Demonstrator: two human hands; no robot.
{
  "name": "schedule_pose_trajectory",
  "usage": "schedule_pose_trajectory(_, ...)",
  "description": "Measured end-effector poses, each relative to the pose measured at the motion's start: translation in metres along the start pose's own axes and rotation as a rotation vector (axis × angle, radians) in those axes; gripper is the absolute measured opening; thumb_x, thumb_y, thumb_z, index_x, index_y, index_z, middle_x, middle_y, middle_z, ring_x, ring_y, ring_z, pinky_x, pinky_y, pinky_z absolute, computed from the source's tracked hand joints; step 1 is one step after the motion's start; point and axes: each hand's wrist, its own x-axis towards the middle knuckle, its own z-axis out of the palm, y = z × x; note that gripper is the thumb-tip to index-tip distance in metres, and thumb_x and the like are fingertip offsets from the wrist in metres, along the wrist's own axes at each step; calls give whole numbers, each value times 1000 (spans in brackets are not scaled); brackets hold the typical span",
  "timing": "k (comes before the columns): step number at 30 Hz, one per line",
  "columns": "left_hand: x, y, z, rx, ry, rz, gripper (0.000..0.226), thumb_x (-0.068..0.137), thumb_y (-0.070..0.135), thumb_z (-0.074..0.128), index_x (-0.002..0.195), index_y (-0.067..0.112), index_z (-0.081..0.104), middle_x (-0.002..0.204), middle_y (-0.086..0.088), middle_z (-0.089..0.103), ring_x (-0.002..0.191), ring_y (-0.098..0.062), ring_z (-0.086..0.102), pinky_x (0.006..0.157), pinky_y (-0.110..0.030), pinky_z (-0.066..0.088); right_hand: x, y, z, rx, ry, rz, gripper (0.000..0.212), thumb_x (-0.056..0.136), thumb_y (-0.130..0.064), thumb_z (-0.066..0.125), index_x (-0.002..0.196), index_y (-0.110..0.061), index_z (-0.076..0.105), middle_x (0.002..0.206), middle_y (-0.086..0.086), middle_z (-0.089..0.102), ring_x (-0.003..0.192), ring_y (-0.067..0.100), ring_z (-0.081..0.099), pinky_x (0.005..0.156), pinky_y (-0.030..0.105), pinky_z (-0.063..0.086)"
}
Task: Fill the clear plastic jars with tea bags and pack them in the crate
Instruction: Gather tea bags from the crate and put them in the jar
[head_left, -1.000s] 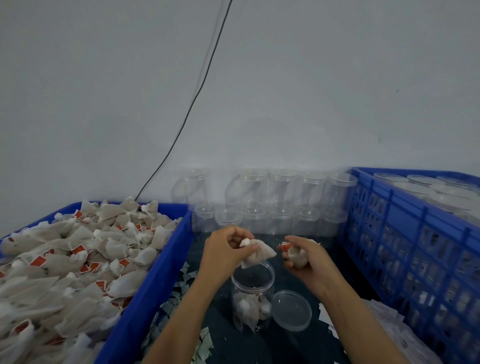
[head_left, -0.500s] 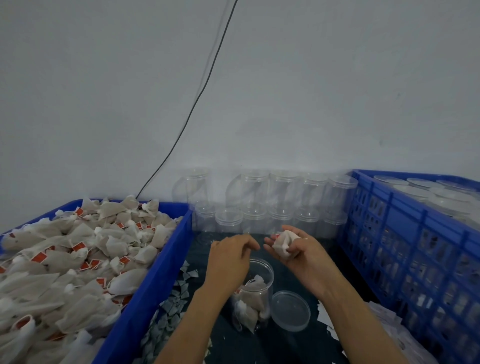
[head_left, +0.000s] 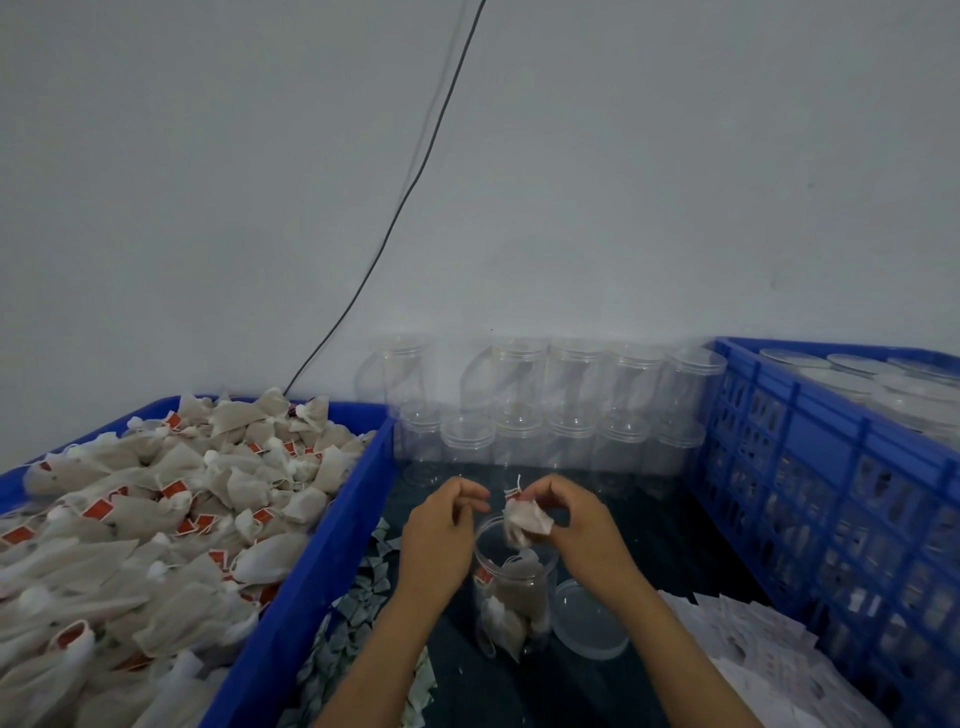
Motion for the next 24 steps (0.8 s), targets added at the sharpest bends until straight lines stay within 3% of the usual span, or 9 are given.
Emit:
schedule_pose_trajectory(4, -2, -7, 0, 17, -5, -20, 28, 93, 0, 52, 91, 27, 60, 90, 15, 64, 86, 6, 59, 71, -6, 42, 2, -2, -2, -398, -89, -16, 32, 76, -10, 74, 76, -39, 59, 96, -13, 57, 98, 9, 51, 96, 34, 40)
schedule_pose_trajectory(8, -3, -10, 4, -11, -29, -42, 27, 93, 1, 53, 90, 27, 60, 92, 14, 64, 88, 4, 60, 75, -9, 44, 4, -7, -1, -494, -196, -63, 21, 78, -2, 65, 84, -21, 70, 86, -10, 66, 80, 4, 59, 77, 16, 47)
schedule_pose_trajectory(12, -3, -13, 6, -76, -68, -97, 25, 93, 4, 53, 89, 27, 61, 93, 13, 65, 90, 3, 61, 77, -11, 45, 8, -15, 1, -761, -333, -166, 29, 82, -6, 54, 96, -20, 75, 101, -3, 73, 96, 15, 64, 92, 26, 46)
schedule_pose_trajectory(15, -2, -17, 5, -101, -78, -142, 22, 92, 3, 54, 91, 25, 61, 92, 12, 66, 89, 3, 61, 75, -11, 44, 12, -23, 3, -838, -481, -110, 32, 84, -8, 49, 101, -18, 74, 107, 2, 71, 100, 21, 63, 92, 31, 47)
schedule_pose_trajectory(18, -5, -26, -3, -71, -62, -196, 23, 93, 2, 52, 92, 22, 61, 93, 10, 66, 90, -1, 61, 78, -17, 47, 12, -22, -1, -645, -445, -51, 37, 84, -1, 44, 99, -18, 73, 106, -2, 70, 98, 16, 64, 89, 29, 49)
schedule_pose_trajectory(21, -13, -44, -19, 39, -28, -255, 25, 93, 1, 51, 90, 24, 60, 94, 9, 65, 90, -6, 61, 70, -19, 45, 1, -9, -9, -177, -143, -24, 41, 85, 11, 43, 90, -18, 71, 95, -5, 71, 82, 9, 65, 76, 18, 51)
schedule_pose_trajectory(24, -27, -64, -28, 274, -85, -306, 17, 93, 6, 56, 99, 21, 60, 105, 6, 61, 96, -10, 58, 80, -23, 49, -13, 15, -13, 169, 209, 33, 43, 85, 19, 40, 90, -13, 69, 94, -1, 71, 78, 12, 66, 71, 18, 52)
